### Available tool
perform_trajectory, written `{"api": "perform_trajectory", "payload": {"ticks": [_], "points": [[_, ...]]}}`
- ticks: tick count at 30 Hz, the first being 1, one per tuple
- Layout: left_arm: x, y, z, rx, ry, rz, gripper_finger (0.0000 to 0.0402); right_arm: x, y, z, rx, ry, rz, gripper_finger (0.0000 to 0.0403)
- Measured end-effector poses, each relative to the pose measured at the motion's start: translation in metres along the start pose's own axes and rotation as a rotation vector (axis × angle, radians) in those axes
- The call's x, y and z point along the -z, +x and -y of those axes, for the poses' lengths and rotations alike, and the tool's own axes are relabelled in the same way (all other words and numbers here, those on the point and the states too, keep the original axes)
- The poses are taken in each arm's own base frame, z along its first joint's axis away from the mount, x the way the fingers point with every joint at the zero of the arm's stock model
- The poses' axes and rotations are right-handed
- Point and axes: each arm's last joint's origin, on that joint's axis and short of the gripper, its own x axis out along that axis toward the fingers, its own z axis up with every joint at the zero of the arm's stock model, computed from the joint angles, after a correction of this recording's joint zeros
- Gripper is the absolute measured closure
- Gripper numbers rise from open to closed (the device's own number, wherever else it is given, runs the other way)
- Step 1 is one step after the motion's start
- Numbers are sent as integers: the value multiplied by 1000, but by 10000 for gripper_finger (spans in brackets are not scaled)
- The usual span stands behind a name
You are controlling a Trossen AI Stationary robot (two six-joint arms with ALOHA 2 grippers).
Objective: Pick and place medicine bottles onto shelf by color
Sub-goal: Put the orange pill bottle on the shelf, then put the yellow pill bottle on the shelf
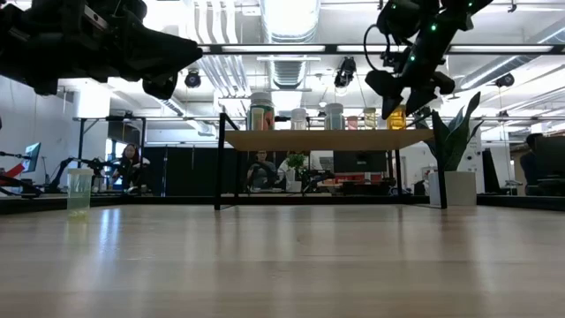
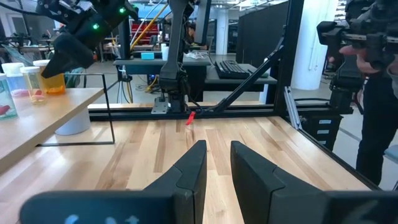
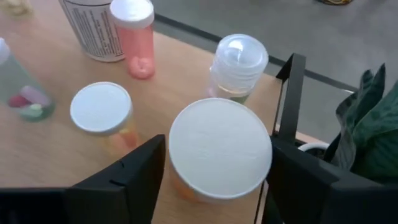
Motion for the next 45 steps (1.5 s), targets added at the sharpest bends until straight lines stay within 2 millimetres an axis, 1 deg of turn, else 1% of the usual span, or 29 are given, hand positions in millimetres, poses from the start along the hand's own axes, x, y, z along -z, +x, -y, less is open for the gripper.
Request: {"api": "perform_trajectory", "payload": {"ticks": [3, 8, 11, 14, 17, 20, 23, 27, 30, 33, 36, 39, 42, 45], "points": [[0, 0, 0, 0, 0, 0, 348, -1, 0, 0, -3, 0, 0, 135], [0, 0, 0, 0, 0, 0, 348, -10, -6, 0, -12, -11, 22, 99], [0, 0, 0, 0, 0, 0, 348, -20, -15, -1, -20, -65, 41, 89], [0, 0, 0, 0, 2, 1, 348, -27, -29, -2, -29, -128, 23, 93], [-1, 0, 0, 2, 10, 4, 348, -28, -47, -4, -43, -190, 8, 119], [-2, 1, 2, 29, 5, 7, 348, -20, -64, -12, -77, -255, 57, 166], [-5, 2, 6, 92, -1, 14, 348, 1, -77, -25, -155, -321, 111, 226], [-11, 6, 15, 142, 3, 5, 348, 35, -89, -50, -329, -391, 228, 304], [-20, 15, 20, 165, 1, -107, 348, 56, -96, -67, -452, -458, 336, 352], [-36, 22, 25, 142, 1, -314, 348, 69, -103, -77, -535, -498, 426, 386], [-54, 23, 29, 86, -7, -524, 348, 77, -108, -81, -576, -521, 459, 391], [-71, 20, 31, 28, -101, -705, 348, 81, -110, -82, -587, -534, 459, 390], [-82, 13, 31, -51, -210, -875, 344, 81, -111, -83, -590, -539, 463, 390], [-86, 5, 28, -156, -252, -1000, 333, 81, -111, -83, -588, -542, 465, 390]]}}
